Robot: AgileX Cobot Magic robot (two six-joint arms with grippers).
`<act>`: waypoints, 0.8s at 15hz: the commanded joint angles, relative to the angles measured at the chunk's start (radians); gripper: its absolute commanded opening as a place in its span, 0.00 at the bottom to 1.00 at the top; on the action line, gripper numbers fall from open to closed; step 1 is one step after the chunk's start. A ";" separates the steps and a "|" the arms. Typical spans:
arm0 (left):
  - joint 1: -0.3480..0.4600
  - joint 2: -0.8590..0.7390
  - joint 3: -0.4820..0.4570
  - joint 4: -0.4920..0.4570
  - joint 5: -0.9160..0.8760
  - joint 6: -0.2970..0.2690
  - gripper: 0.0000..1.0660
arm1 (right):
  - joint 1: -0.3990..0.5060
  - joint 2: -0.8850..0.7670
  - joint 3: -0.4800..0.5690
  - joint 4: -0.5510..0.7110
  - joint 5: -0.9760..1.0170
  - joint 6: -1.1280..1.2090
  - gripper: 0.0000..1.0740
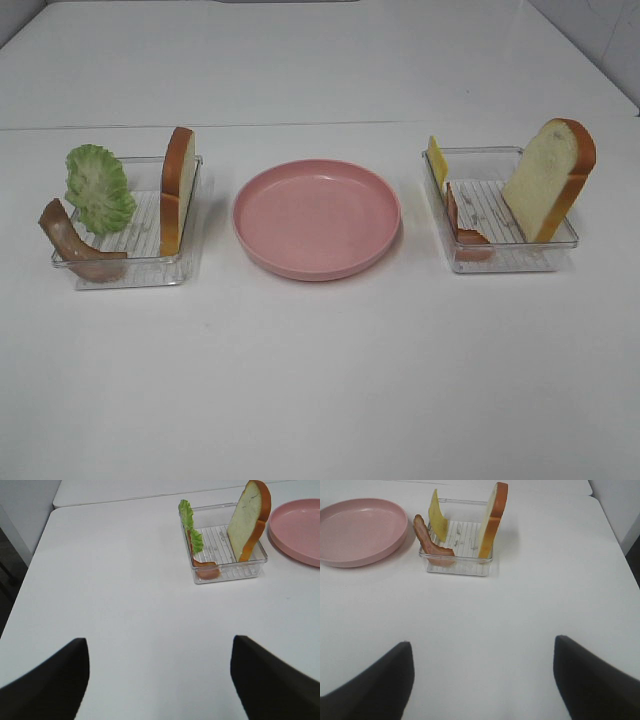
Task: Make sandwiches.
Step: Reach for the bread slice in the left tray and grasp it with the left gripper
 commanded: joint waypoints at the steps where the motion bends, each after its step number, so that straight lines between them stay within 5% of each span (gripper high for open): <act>1: 0.001 -0.022 0.002 -0.003 -0.008 0.001 0.70 | 0.000 -0.013 0.002 0.001 -0.007 -0.005 0.69; 12: 0.001 -0.022 0.002 -0.003 -0.008 0.001 0.70 | 0.000 -0.013 0.002 0.001 -0.007 -0.005 0.69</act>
